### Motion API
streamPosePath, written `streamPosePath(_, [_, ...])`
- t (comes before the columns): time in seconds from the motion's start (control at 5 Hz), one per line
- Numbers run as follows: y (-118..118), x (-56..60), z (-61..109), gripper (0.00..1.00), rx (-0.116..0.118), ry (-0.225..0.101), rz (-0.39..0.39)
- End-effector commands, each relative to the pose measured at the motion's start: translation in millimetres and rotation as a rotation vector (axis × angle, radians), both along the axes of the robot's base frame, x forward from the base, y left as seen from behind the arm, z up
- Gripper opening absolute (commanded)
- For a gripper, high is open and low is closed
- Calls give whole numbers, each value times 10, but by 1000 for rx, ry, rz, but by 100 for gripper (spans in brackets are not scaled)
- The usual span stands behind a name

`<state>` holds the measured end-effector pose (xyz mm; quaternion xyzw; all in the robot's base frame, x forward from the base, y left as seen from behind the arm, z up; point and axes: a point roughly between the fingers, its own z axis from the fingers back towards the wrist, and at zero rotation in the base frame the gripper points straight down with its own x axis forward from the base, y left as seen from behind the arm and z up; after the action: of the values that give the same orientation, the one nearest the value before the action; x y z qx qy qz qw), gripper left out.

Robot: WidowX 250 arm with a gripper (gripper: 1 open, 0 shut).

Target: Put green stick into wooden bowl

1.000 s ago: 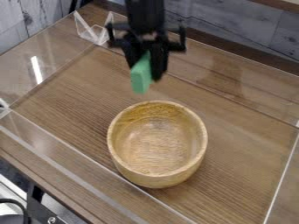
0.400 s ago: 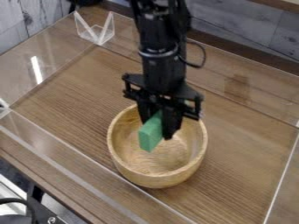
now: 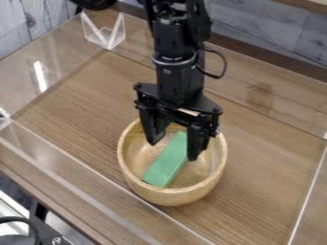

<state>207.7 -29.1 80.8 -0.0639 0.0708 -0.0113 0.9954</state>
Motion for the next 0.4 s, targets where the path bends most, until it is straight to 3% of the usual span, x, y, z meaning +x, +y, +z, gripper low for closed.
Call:
streamPosePath(0.0, [26,82,111,100,-7,-47,0])
streamPosePath(0.2, [33,97,141,100,-13,-58,5])
